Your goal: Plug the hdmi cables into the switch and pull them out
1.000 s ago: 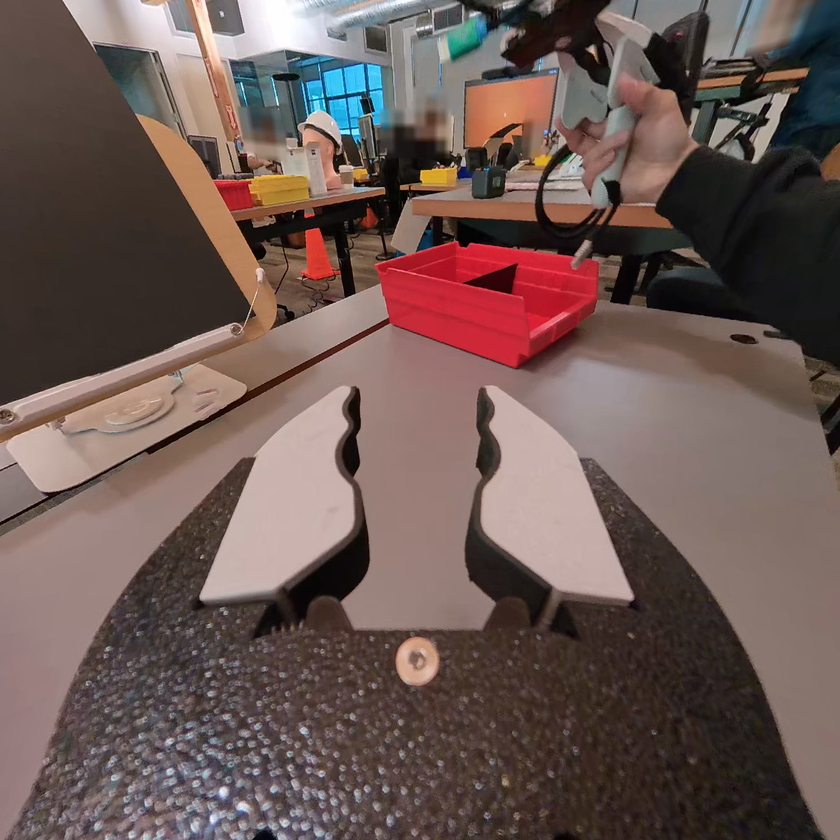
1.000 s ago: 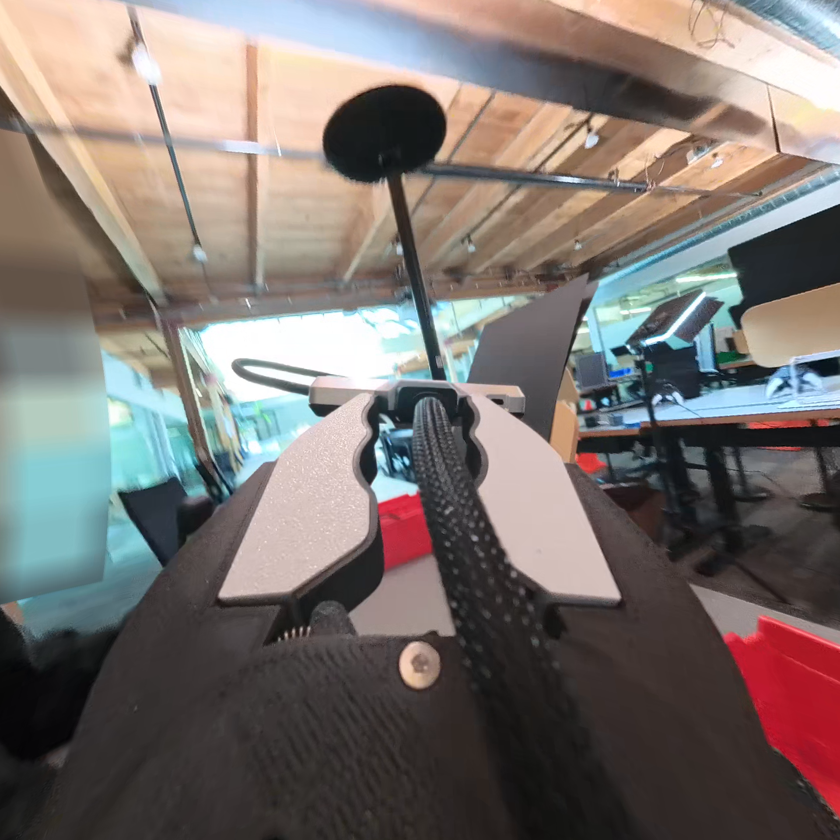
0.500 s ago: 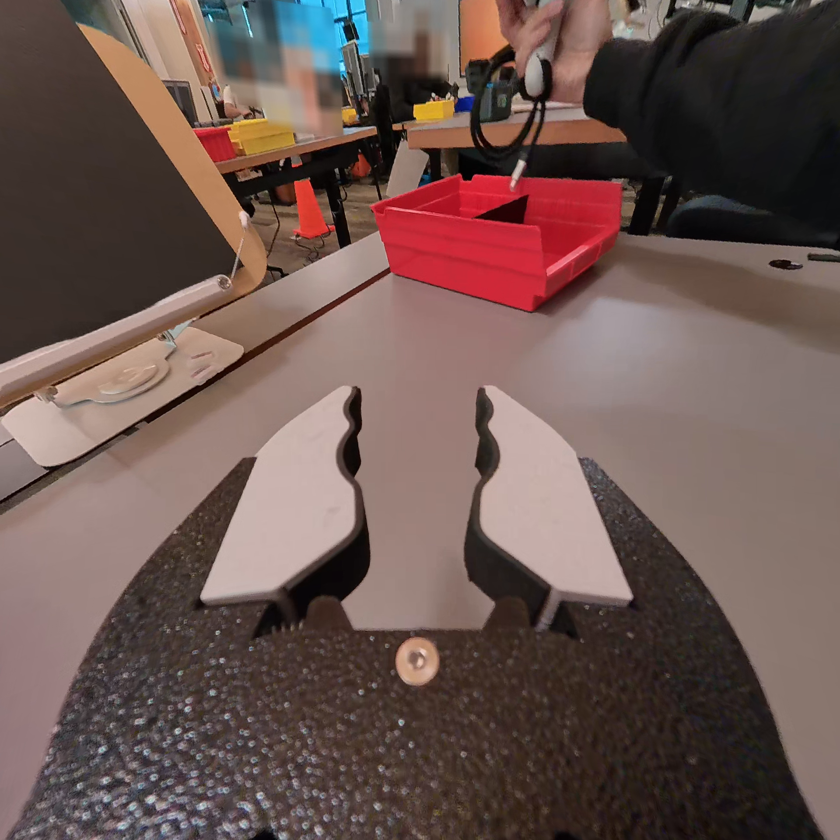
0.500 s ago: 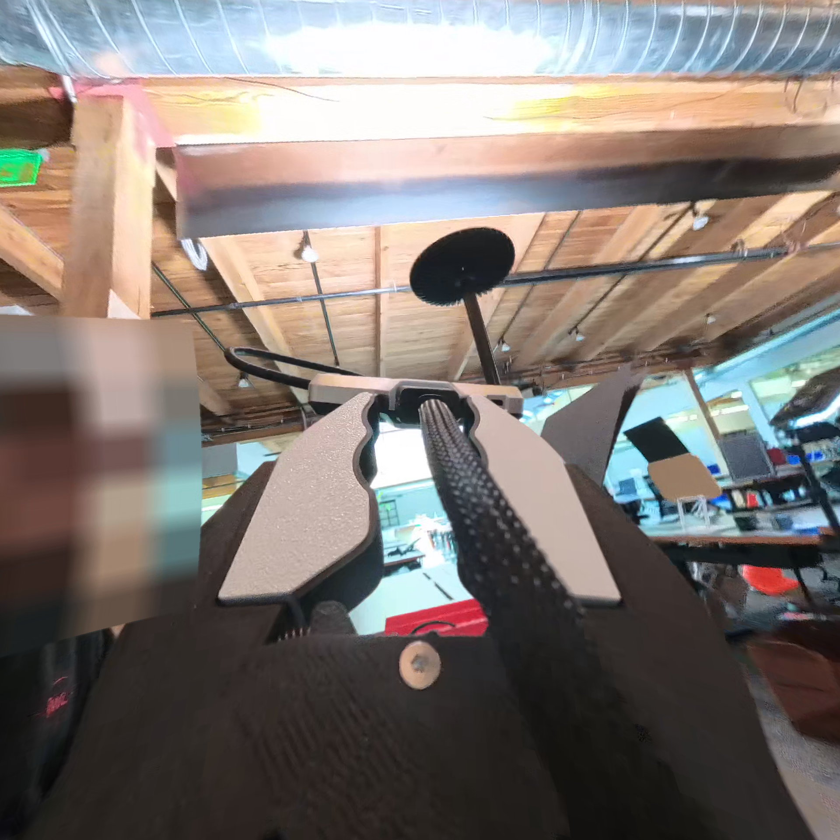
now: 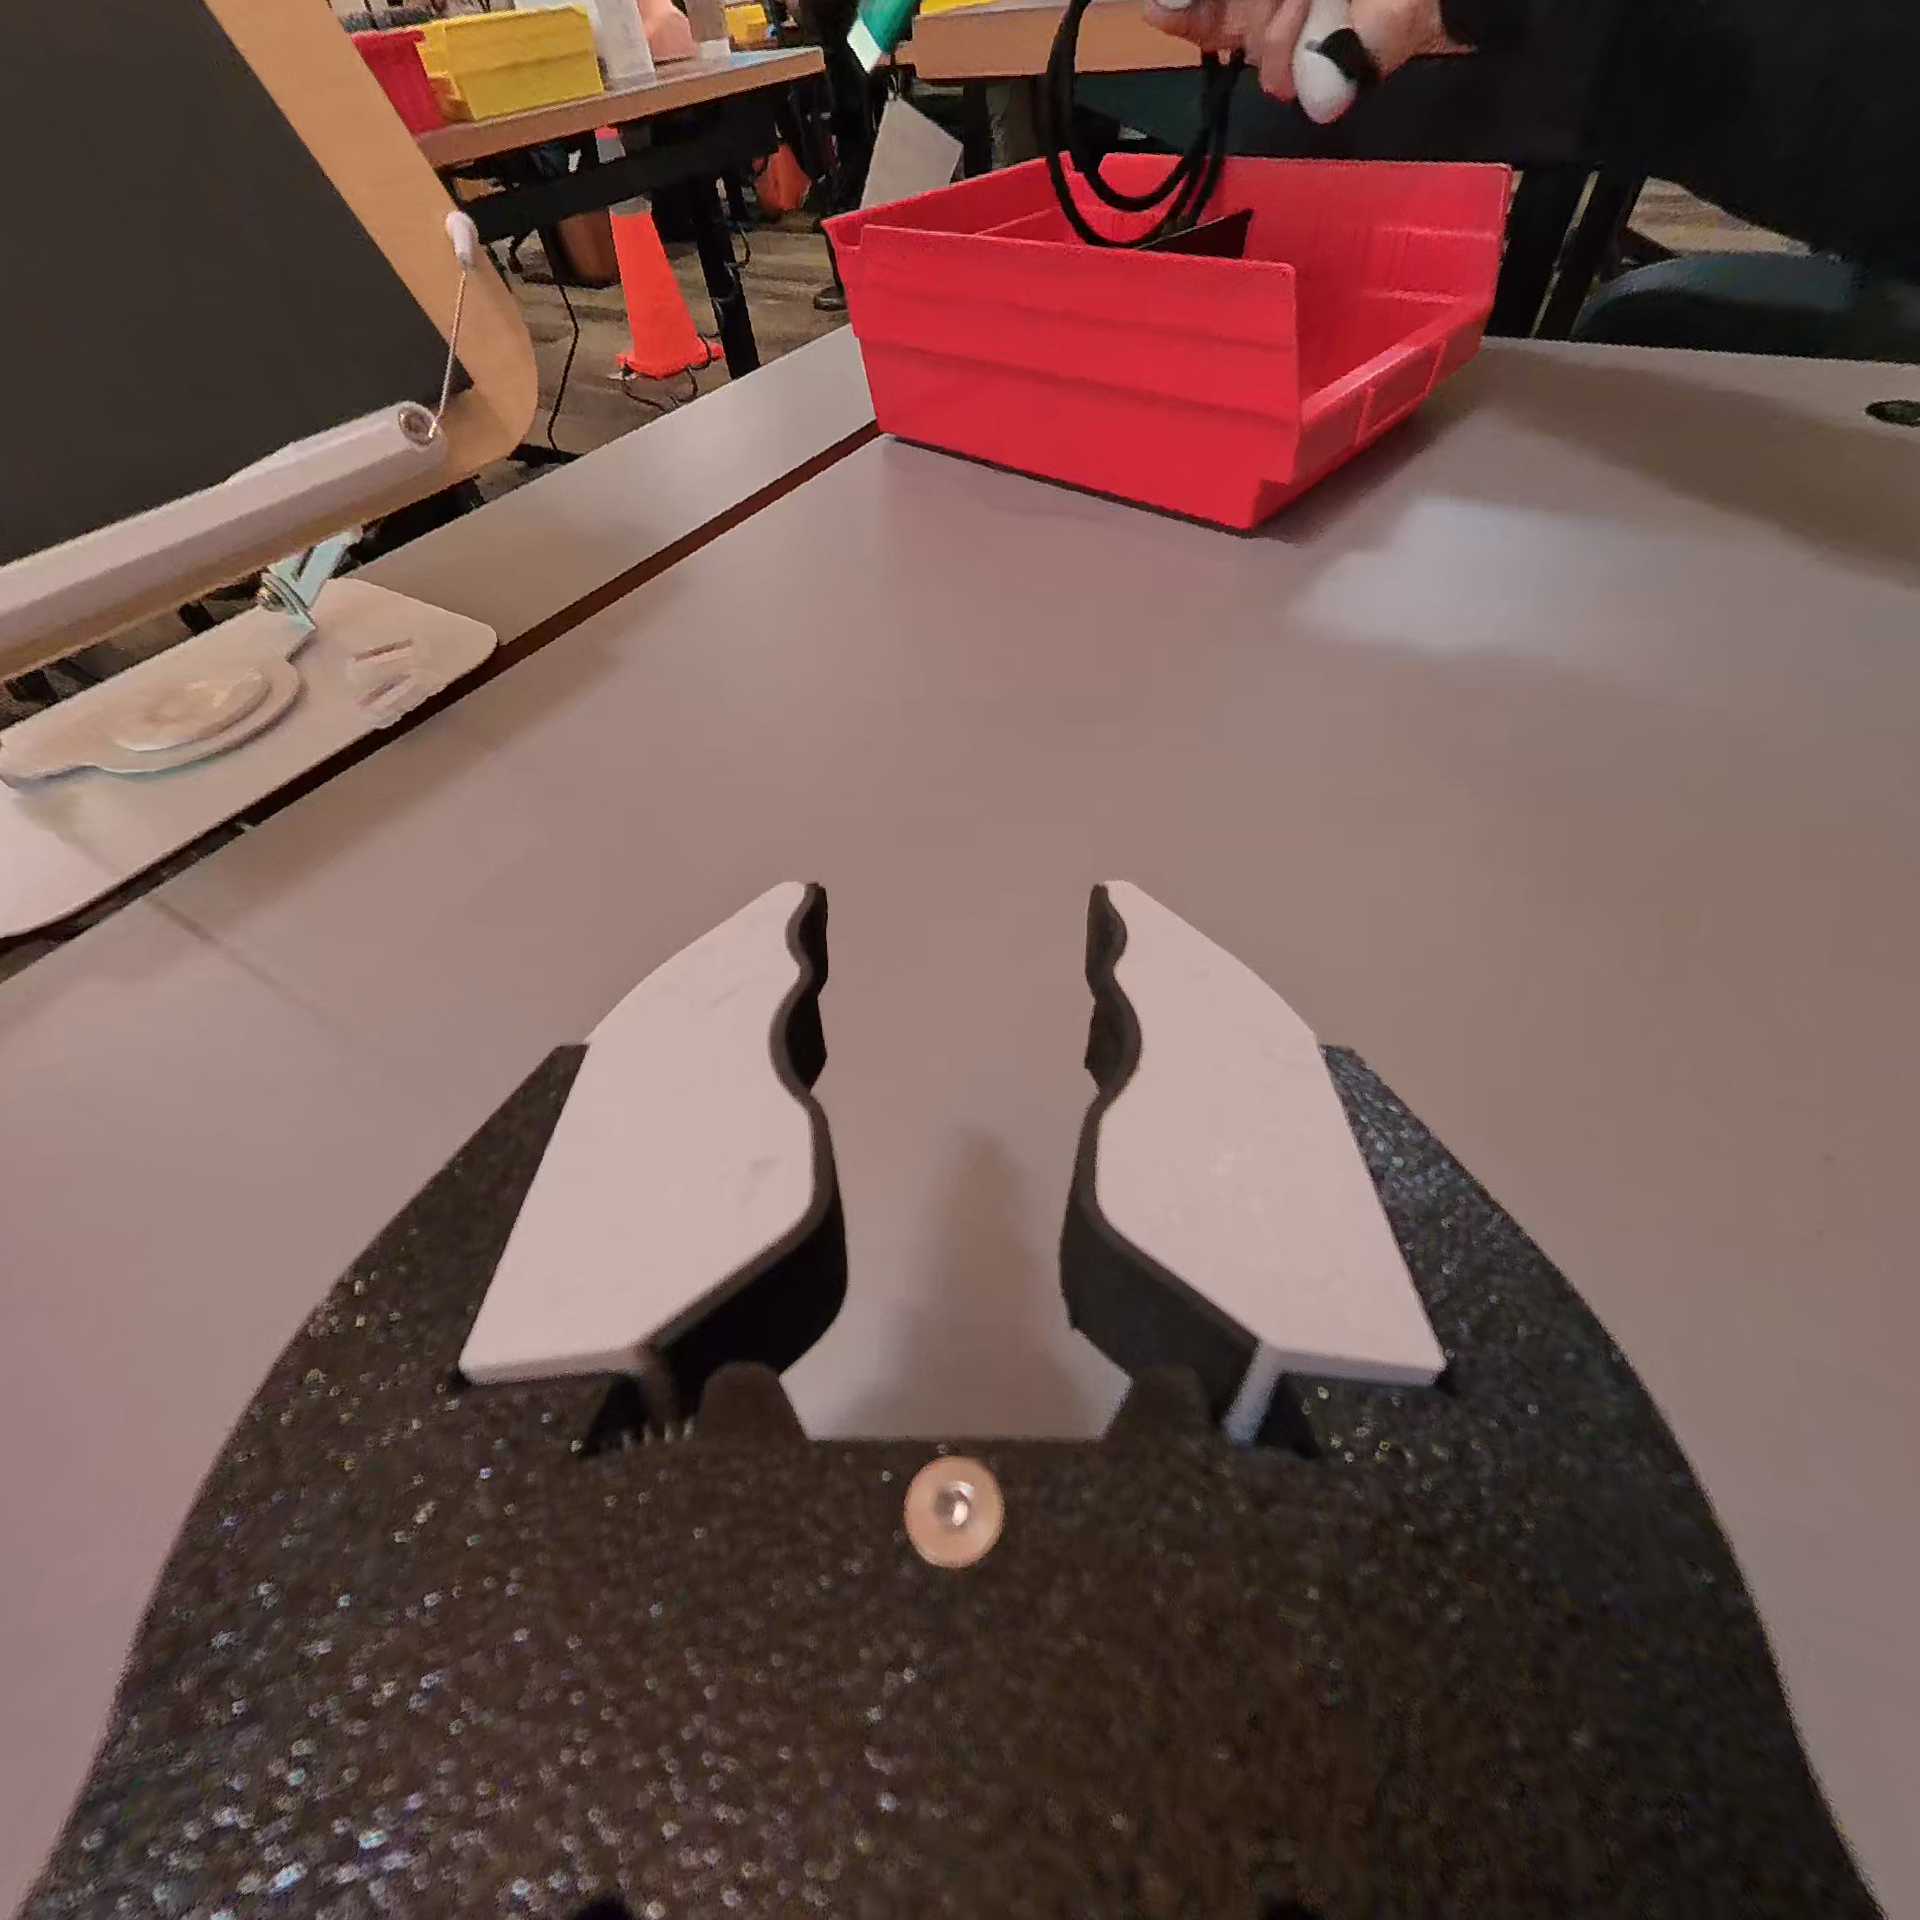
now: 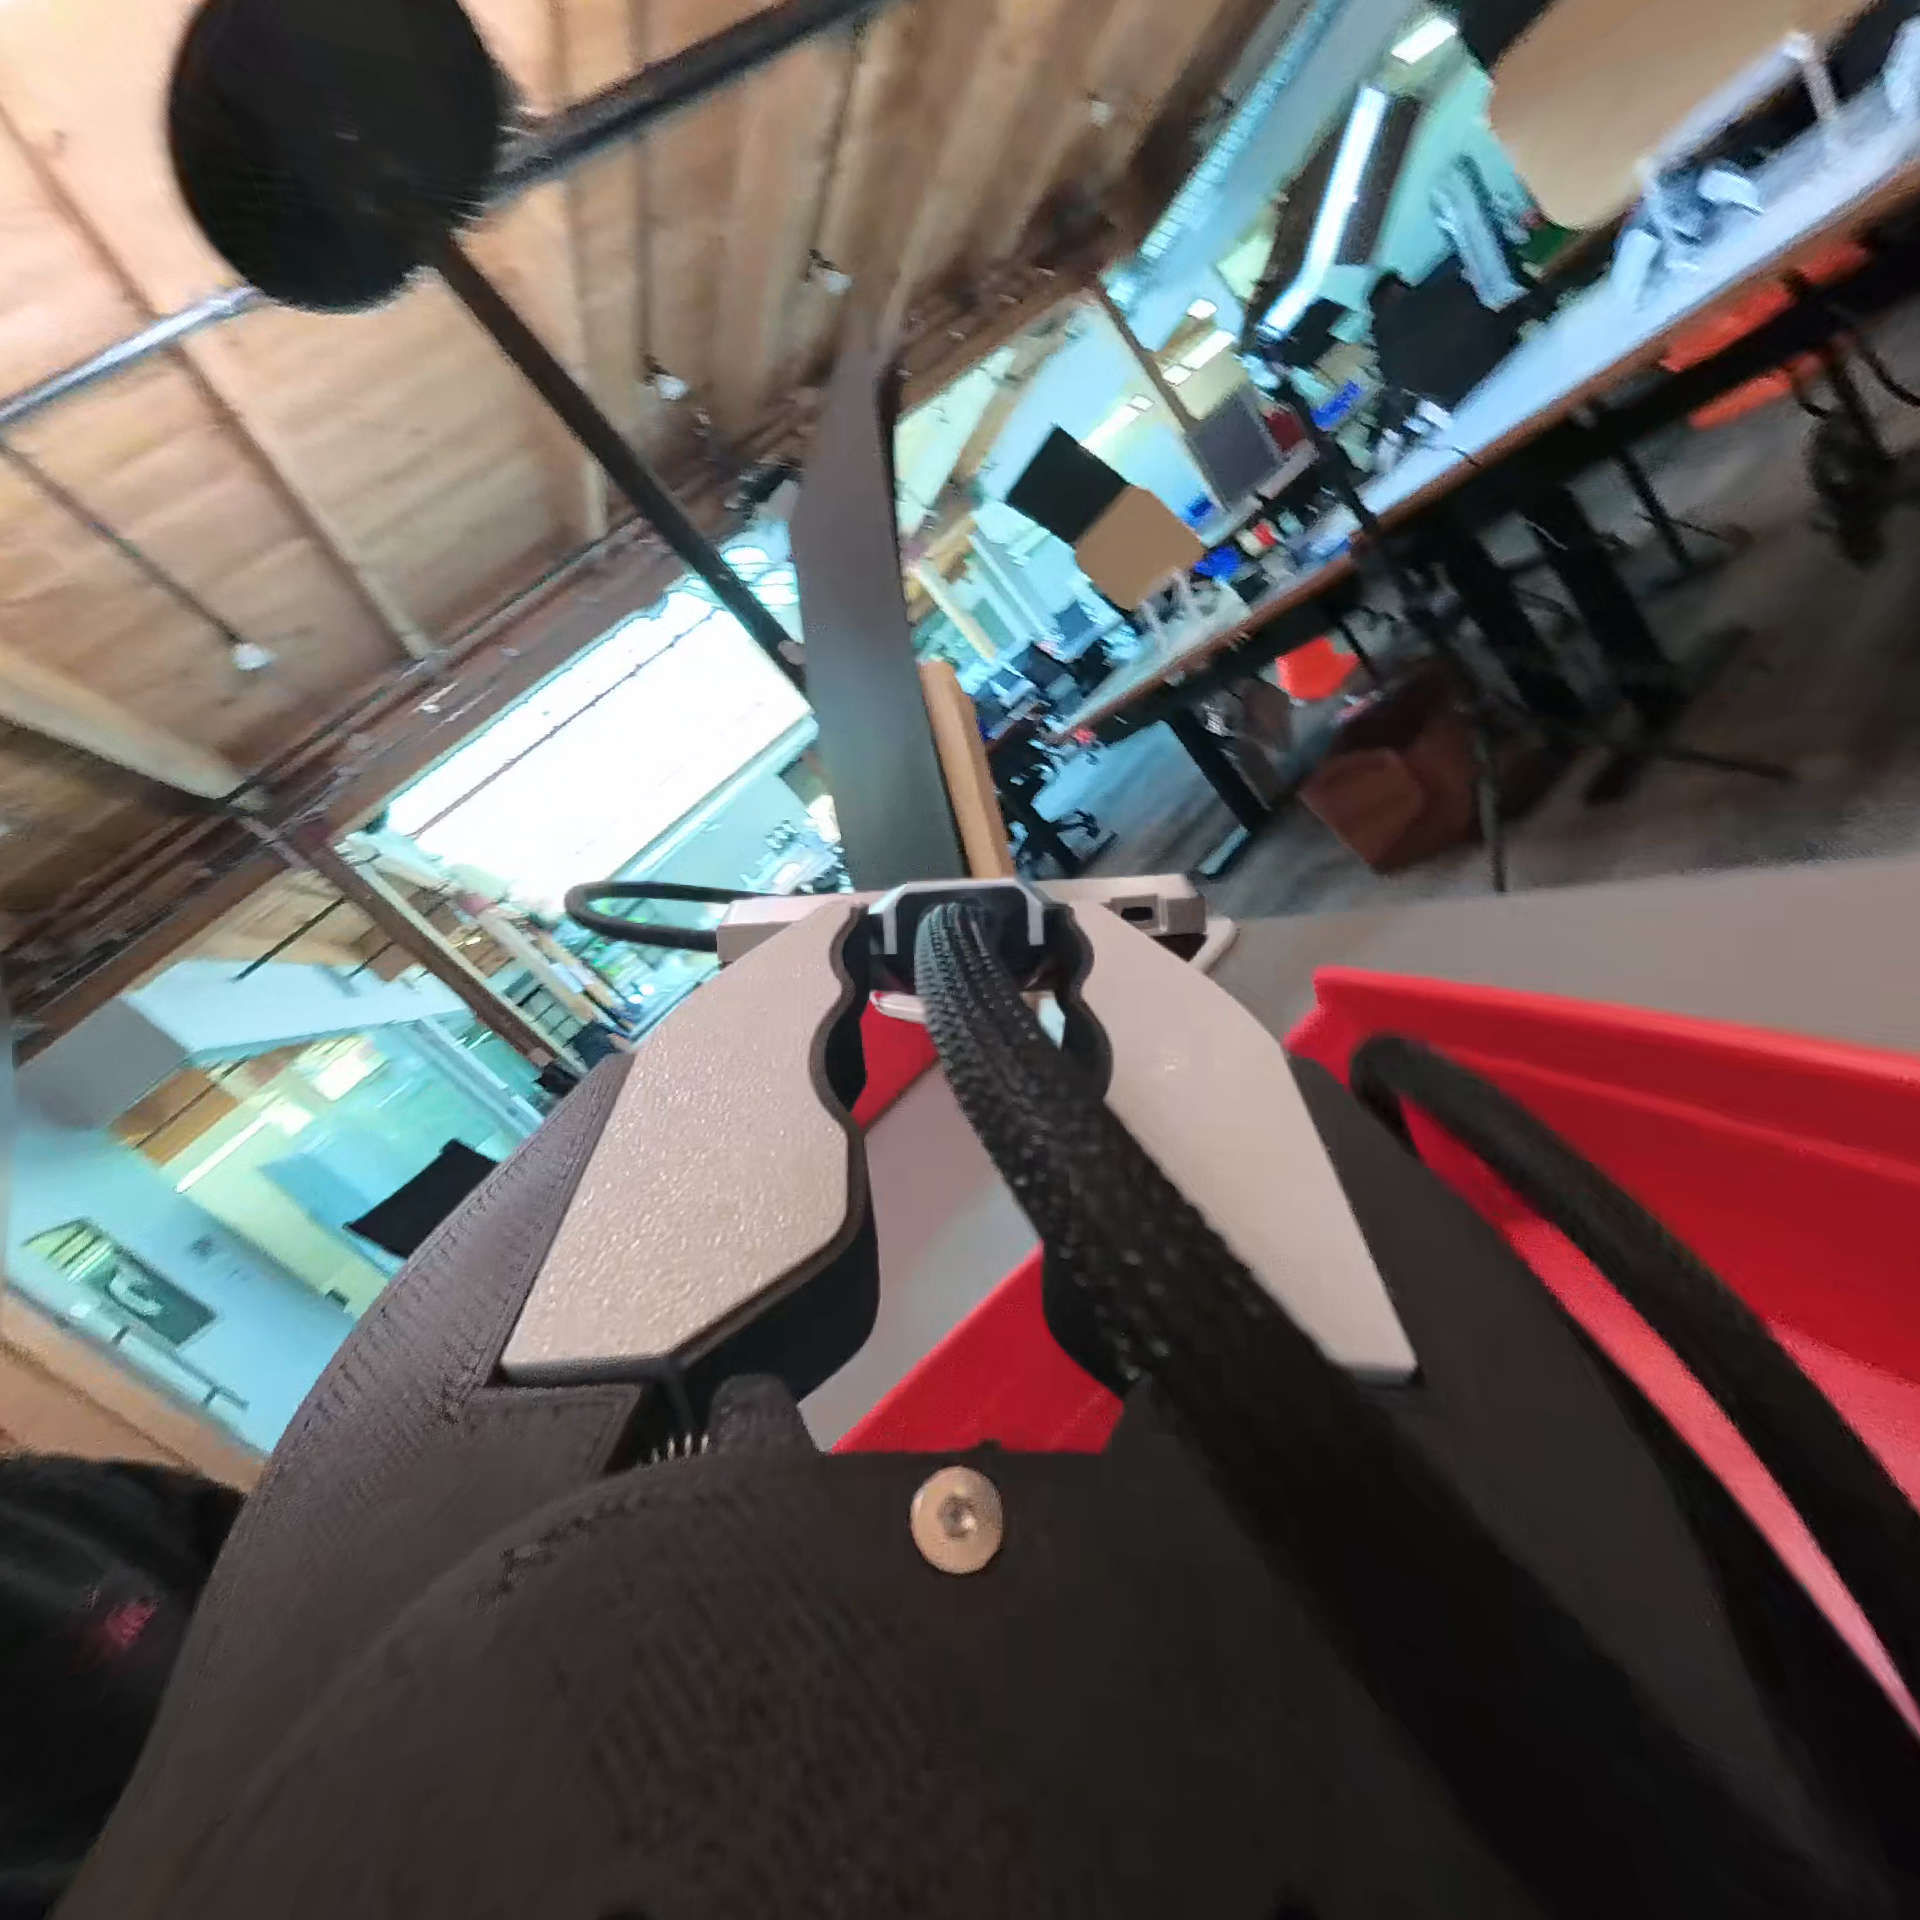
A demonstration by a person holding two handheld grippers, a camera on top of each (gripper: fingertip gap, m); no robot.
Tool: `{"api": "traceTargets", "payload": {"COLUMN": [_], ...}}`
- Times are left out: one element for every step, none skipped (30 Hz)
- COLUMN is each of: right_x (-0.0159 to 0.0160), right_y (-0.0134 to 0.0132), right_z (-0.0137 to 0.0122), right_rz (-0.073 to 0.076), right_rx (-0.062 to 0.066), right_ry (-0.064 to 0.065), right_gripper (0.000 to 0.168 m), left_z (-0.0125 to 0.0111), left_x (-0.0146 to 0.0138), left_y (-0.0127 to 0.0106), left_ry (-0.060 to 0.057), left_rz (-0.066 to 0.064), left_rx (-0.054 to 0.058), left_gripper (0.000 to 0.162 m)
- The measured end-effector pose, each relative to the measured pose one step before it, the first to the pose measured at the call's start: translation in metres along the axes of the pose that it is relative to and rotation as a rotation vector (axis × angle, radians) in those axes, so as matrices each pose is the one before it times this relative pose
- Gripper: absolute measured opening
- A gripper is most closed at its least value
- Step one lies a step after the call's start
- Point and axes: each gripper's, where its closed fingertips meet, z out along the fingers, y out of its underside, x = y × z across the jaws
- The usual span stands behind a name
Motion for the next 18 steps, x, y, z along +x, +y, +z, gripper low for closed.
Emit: {"api": "traceTargets", "payload": {"right_x": [0.007, 0.00726, 0.00777, 0.0077, 0.00707, 0.00906, 0.00301, 0.00116, 0.00301, 0.0016, -0.00052, 0.00019, 0.00146, 0.00362, 0.00485, 0.00514, 0.00233, 0.0014], "right_y": [0.00294, 0.0038, 0.00537, 0.00479, 0.00487, 0.00662, 0.00079, -0.00268, -0.00221, -0.00151, -0.00045, -0.00039, -0.00245, -0.00322, -0.00283, -0.00237, -0.00214, -0.00191], "right_z": [-0.00385, -0.00329, -0.00314, -0.00233, -0.00127, 0.00009, 0.00107, 0.00073, 0.001, 0.00144, 0.00155, 0.00126, 0.00049, 0.00006, 0.00018, 0.00023, 0.00048, 0.00048], "right_rz": [0.0342, 0.0304, 0.0181, 0.0009, 0.0013, 0.0163, 0.0125, 0.0316, 0.0371, 0.0448, 0.0444, 0.0499, 0.041, 0.0309, 0.0329, 0.0227, -0.0034, -0.0183], "right_rx": [-0.0215, -0.0252, -0.0376, -0.0383, -0.0337, -0.0468, -0.0055, 0.0222, 0.0213, 0.025, 0.0202, 0.0216, 0.0333, 0.0352, 0.0276, 0.0166, 0.0122, 0.0061], "right_ry": [0.0604, 0.0591, 0.0637, 0.0648, 0.0614, 0.072, 0.0253, 0.0066, 0.0088, -0.0119, -0.0377, -0.0355, -0.0238, -0.001, 0.0116, 0.0252, 0.0216, 0.0259], "right_gripper": [0.034, 0.034, 0.034, 0.034, 0.034, 0.034, 0.034, 0.034, 0.034, 0.033, 0.033, 0.032, 0.032, 0.032, 0.031, 0.03, 0.031, 0.03], "left_z": [0.00073, 0.00077, 0.00092, 0.00096, 0.00102, 0.00095, 0.00079, 0.00067, 0.00051, 0.00031, 0.00021, 0.00001, -0.00011, -0.00019, -0.00023, -0.00009, 0.00002, 0.00011], "left_x": [-0.00031, 0.00012, 0.00046, 0.00083, 0.00085, 0.00107, 0.00097, 0.00085, 0.00076, 0.00047, 0.00014, 0.00005, 0.0, 0.00002, -0.00022, -0.00023, -0.00002, 0.00037], "left_y": [0.0018, 0.00201, 0.00173, 0.00152, 0.0014, 0.00109, 0.0008, 0.00044, 0.00031, 0.00035, 0.0002, -0.00003, -0.0004, -0.00038, -0.00032, 0.00002, -0.00018, -0.00035], "left_ry": [0.0037, 0.0045, 0.0053, 0.0054, 0.005, 0.0053, 0.0045, 0.0026, 0.0019, 0.002, 0.0007, 0.0, 0.0, -0.0005, -0.0017, -0.0015, -0.0006, 0.0009], "left_rz": [-0.0098, -0.0075, -0.006, -0.0043, -0.0031, -0.0017, -0.0005, 0.0005, 0.0008, -0.0004, -0.0023, -0.0021, -0.0012, -0.0007, 0.0001, 0.0006, -0.0008, -0.0022], "left_rx": [-0.0012, -0.0018, -0.002, -0.0023, -0.0025, -0.0025, -0.0023, -0.0016, -0.0008, -0.0004, -0.0005, 0.0002, 0.0022, 0.0022, 0.0008, 0.0001, 0.0007, 0.0019], "left_gripper": [0.047, 0.047, 0.047, 0.047, 0.047, 0.047, 0.047, 0.047, 0.047, 0.047, 0.047, 0.047, 0.047, 0.047, 0.047, 0.047, 0.046, 0.046]}}
